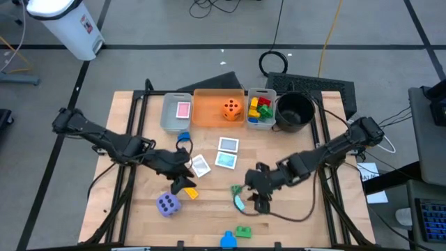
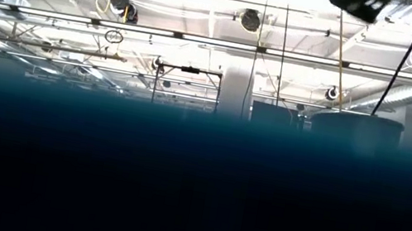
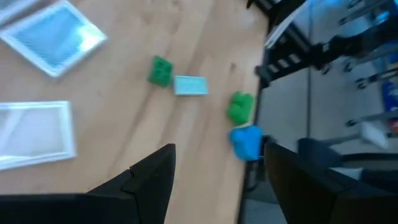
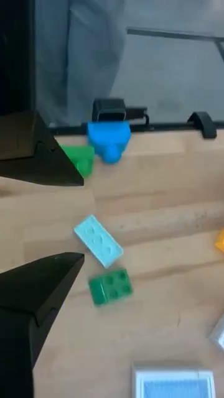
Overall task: Pick & Place Toys
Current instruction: Put the green game piece into the right gray bin
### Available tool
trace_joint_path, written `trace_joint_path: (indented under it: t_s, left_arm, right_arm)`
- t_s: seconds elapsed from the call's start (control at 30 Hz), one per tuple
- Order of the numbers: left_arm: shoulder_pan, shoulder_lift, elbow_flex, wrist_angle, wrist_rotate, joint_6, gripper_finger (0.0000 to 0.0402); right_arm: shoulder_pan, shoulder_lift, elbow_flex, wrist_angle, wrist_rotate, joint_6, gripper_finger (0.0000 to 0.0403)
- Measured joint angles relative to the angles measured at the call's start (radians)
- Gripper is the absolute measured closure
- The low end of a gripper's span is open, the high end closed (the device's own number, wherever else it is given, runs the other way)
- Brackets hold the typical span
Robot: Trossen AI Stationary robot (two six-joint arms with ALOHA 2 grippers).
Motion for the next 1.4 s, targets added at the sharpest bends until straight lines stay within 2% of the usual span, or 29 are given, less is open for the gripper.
trace_joint_path:
  t_s: [0.1, 0.23, 0.37, 0.53, 0.63, 0.8, 1.07, 1.23, 1.4]
  left_arm:
    - [-0.048, 0.0, 0.0, 0.017, -0.056, -0.044, 0.0151]
    - [-0.109, 0.0, 0.0, 0.007, -0.152, -0.109, 0.0151]
    - [-0.148, 0.0, 0.0, 0.007, -0.201, -0.133, 0.0151]
    - [-0.166, 0.0, 0.0, -0.002, -0.252, -0.158, 0.0151]
    - [-0.165, 0.0, 0.0, -0.001, -0.254, -0.182, 0.0151]
    - [-0.178, 0.0, 0.0, 0.001, -0.281, -0.223, 0.0151]
    - [-0.178, 0.02, 0.0, 0.007, -0.296, -0.24, 0.0151]
    - [-0.178, 0.076, 0.0, 0.057, -0.291, -0.261, 0.0151]
    - [-0.178, 0.159, 0.0, 0.173, -0.247, -0.259, 0.0151]
  right_arm:
    - [0.06, 0.0, 0.0, 0.047, 0.086, 0.048, 0.0227]
    - [0.126, 0.0, 0.0, 0.222, 0.207, 0.055, 0.0229]
    - [0.176, 0.0, 0.0, 0.376, 0.246, 0.002, 0.023]
    - [0.193, 0.0, 0.0, 0.367, 0.298, -0.043, 0.0231]
    - [0.192, 0.023, 0.001, 0.338, 0.292, -0.043, 0.0233]
    - [0.193, 0.094, 0.001, 0.316, 0.17, -0.06, 0.0234]
    - [0.193, 0.125, 0.0, 0.273, 0.163, -0.07, 0.0234]
    - [0.201, 0.137, 0.001, 0.294, 0.12, -0.113, 0.0234]
    - [0.221, 0.228, -0.002, 0.299, 0.082, -0.115, 0.0234]
